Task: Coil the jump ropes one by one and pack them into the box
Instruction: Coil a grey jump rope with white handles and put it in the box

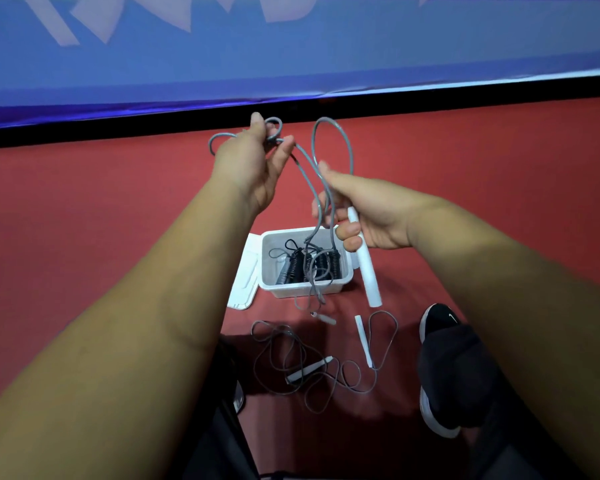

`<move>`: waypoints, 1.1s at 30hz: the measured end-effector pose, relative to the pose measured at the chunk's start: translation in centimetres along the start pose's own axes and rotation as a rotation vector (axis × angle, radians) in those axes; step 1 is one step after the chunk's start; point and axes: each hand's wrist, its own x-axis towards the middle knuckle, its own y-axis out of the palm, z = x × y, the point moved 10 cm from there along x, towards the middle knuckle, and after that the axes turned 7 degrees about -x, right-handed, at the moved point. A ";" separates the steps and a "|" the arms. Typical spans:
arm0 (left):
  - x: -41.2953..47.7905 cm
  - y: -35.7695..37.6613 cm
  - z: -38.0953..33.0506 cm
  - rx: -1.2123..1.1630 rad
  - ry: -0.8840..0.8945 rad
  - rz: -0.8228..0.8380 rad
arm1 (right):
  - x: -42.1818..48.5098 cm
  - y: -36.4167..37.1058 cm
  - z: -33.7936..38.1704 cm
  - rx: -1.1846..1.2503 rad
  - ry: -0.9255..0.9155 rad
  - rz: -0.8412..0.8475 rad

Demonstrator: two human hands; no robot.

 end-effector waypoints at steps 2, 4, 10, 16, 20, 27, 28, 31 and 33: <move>0.4 -0.4 -0.8 -0.001 0.053 0.006 | -0.2 0.1 0.8 0.078 -0.038 -0.008; 0.7 -0.5 -1.3 0.011 0.076 0.014 | -0.1 -0.4 1.8 0.109 -0.123 -0.060; -0.8 0.7 2.5 0.447 -0.184 0.153 | 0.1 -3.3 3.3 0.370 -0.252 -0.286; -2.5 1.8 6.8 0.937 -0.219 0.425 | 0.2 -4.6 3.2 0.750 -0.253 -0.311; -2.3 2.3 6.3 1.156 -0.118 0.447 | 0.1 -3.9 3.5 0.863 -0.266 -0.240; -2.0 -0.1 9.9 1.471 -0.257 0.587 | -0.6 -5.1 4.7 1.038 -0.344 -0.154; -2.3 -0.2 10.5 1.547 -0.259 0.627 | -0.7 -5.2 4.7 1.068 -0.350 -0.144; -2.6 -1.1 12.0 1.699 -0.278 0.681 | -0.8 -5.7 4.8 1.156 -0.368 -0.135; -2.5 -2.1 12.8 1.863 -0.294 0.722 | -0.9 -6.1 4.8 1.195 -0.389 -0.144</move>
